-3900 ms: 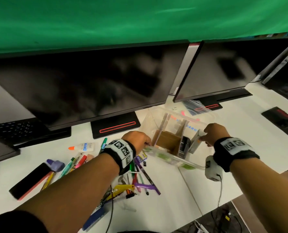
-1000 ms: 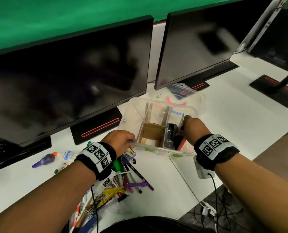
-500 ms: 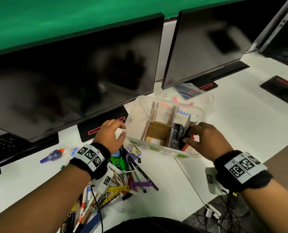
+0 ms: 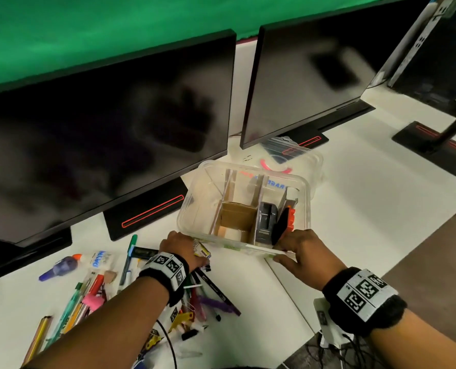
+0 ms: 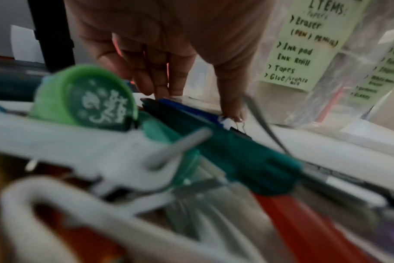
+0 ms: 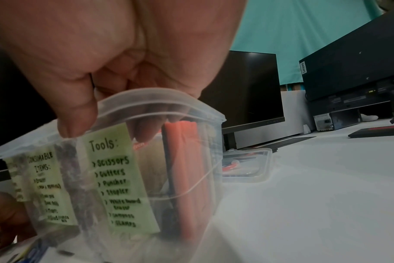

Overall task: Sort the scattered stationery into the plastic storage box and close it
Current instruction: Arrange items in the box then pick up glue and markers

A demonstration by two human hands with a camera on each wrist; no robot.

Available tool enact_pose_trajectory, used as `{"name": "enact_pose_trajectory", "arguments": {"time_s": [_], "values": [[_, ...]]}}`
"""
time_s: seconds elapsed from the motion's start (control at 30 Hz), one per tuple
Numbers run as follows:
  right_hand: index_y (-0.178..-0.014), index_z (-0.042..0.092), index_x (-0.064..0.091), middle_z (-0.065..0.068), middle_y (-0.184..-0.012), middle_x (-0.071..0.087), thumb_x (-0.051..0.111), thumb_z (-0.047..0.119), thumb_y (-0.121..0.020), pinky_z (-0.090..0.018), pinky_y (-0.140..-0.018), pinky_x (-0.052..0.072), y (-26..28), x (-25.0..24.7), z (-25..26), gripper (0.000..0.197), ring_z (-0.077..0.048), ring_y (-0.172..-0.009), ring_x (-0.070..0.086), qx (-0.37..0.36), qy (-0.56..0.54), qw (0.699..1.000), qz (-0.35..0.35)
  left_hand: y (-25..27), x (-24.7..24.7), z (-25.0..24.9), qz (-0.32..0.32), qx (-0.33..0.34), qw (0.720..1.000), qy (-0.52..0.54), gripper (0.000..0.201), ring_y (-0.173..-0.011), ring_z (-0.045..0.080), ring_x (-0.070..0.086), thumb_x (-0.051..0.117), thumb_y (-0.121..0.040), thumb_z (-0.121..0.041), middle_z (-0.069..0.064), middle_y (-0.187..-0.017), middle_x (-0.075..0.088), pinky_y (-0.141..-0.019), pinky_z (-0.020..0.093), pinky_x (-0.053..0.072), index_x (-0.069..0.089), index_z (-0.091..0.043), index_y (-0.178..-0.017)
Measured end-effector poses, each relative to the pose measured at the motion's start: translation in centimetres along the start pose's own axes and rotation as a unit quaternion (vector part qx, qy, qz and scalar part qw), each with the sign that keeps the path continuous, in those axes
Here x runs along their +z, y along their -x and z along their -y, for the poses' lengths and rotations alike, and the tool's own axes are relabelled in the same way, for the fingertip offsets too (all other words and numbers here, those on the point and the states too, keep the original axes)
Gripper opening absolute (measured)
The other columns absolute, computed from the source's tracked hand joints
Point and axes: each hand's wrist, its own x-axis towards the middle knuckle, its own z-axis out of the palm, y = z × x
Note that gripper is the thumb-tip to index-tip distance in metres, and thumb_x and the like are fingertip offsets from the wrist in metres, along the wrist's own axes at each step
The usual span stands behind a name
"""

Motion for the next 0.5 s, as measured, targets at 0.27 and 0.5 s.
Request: {"name": "enact_pose_trajectory", "arguments": {"time_s": [0.27,0.5], "values": [[-0.085,0.020,0.073,0.005,-0.077,0.070,0.070,0.028,-0.080,-0.021,-0.071,0.038,0.2,0.0,0.0,0.010,-0.016,-0.071,0.063,0.006,-0.008,1.000,-0.012,0.3,-0.4,1.0,-0.049,-0.016,0.996,0.079,0.054,-0.110,0.024,0.053,0.065,-0.070,-0.058,0.005,-0.111,0.064,-0.094,0.032,0.047,0.063,-0.020,-0.109],[-0.085,0.021,0.072,0.006,-0.078,0.070,0.069,0.028,-0.079,-0.025,-0.073,0.041,0.1,0.2,0.1,0.009,-0.016,-0.075,0.064,0.013,-0.011,1.000,-0.016,0.9,-4.0,5.1,-0.103,-0.088,0.959,0.250,0.061,-0.101,0.028,0.056,0.082,-0.063,-0.029,0.013,-0.116,0.055,-0.089,0.033,0.049,0.052,-0.013,-0.113]]}}
